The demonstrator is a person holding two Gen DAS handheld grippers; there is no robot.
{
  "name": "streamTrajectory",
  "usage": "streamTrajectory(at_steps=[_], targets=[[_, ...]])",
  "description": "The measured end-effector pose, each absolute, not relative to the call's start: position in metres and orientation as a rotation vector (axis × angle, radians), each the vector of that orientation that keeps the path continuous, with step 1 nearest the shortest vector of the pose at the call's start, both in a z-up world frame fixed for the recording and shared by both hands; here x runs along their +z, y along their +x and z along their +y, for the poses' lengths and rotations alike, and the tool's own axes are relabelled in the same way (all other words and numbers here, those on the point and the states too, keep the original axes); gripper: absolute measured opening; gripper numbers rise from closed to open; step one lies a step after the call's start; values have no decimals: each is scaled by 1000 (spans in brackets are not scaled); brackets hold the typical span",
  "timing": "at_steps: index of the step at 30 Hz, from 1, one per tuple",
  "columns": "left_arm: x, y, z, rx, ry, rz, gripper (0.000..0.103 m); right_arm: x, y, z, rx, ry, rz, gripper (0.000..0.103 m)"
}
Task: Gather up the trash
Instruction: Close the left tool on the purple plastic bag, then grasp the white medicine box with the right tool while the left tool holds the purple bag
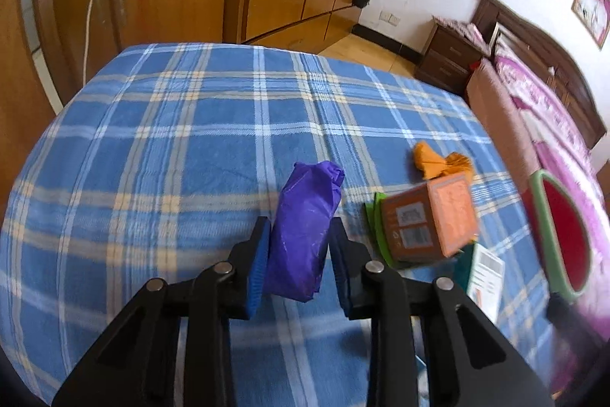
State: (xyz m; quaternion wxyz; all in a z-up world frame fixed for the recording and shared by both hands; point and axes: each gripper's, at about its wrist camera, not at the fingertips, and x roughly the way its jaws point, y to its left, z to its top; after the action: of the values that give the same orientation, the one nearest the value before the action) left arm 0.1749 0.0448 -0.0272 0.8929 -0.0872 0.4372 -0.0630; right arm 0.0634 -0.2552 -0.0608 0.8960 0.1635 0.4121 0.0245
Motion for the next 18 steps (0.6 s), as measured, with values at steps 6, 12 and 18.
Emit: streamTrajectory(at_steps=[6, 12, 18], targets=[[-21, 147, 54, -110, -214, 885, 31, -64, 76, -227, 114, 355, 893, 73], [-19, 133, 62, -97, -222, 866, 31, -66, 87, -190, 141, 294, 911, 74], [-23, 129, 67, -100, -238, 867, 31, -78, 99, -167, 119, 247, 953, 74]])
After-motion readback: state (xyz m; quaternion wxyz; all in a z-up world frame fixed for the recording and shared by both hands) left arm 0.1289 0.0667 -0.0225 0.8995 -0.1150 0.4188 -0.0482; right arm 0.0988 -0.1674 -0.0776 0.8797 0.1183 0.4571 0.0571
